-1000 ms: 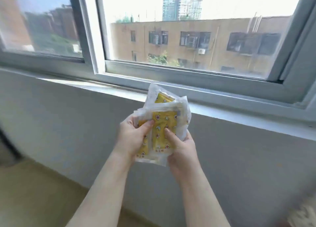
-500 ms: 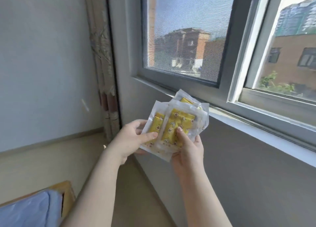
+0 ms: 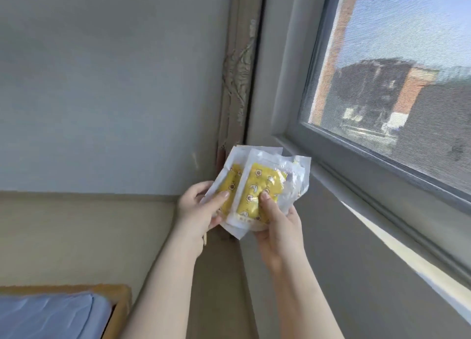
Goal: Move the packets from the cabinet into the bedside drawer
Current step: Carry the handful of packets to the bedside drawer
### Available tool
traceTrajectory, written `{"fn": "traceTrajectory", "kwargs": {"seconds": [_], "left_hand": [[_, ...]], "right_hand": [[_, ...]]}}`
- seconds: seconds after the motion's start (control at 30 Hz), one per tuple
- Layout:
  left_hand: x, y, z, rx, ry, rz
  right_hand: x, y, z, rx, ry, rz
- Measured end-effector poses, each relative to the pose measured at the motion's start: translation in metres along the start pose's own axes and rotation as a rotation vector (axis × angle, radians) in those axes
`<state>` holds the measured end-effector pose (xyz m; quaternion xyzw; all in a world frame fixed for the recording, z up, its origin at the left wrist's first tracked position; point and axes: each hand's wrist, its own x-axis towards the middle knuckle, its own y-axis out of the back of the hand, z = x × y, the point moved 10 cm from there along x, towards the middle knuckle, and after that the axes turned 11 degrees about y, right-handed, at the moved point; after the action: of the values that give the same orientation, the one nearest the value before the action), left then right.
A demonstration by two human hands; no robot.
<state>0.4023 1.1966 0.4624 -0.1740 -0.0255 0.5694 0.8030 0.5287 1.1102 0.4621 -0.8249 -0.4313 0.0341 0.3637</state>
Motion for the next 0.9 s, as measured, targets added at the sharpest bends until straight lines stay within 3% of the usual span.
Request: {"fn": "traceTrajectory", "kwargs": {"seconds": [0.17,0.3,0.6,0.9], "left_hand": [[0.069,0.034,0.031,0.224,-0.106,0.081],[0.13,0.083,0.056,0.161,-0.092,0.162],[0.273,0.201,0.11,0.015,-0.126,0.307],[0.401,0.294,0.144,-0.012,-0.141,0.512]], "right_hand": [[0.074,-0.04,0.074,-0.047,-0.179,-0.188],[0.121,-0.089,0.142,-0.054,-0.296,-0.302],[0.223,-0.2,0.272,-0.117,-0.322,-0.373],[0.322,-0.27,0.39,-0.154,-0.36,-0.322]]}}
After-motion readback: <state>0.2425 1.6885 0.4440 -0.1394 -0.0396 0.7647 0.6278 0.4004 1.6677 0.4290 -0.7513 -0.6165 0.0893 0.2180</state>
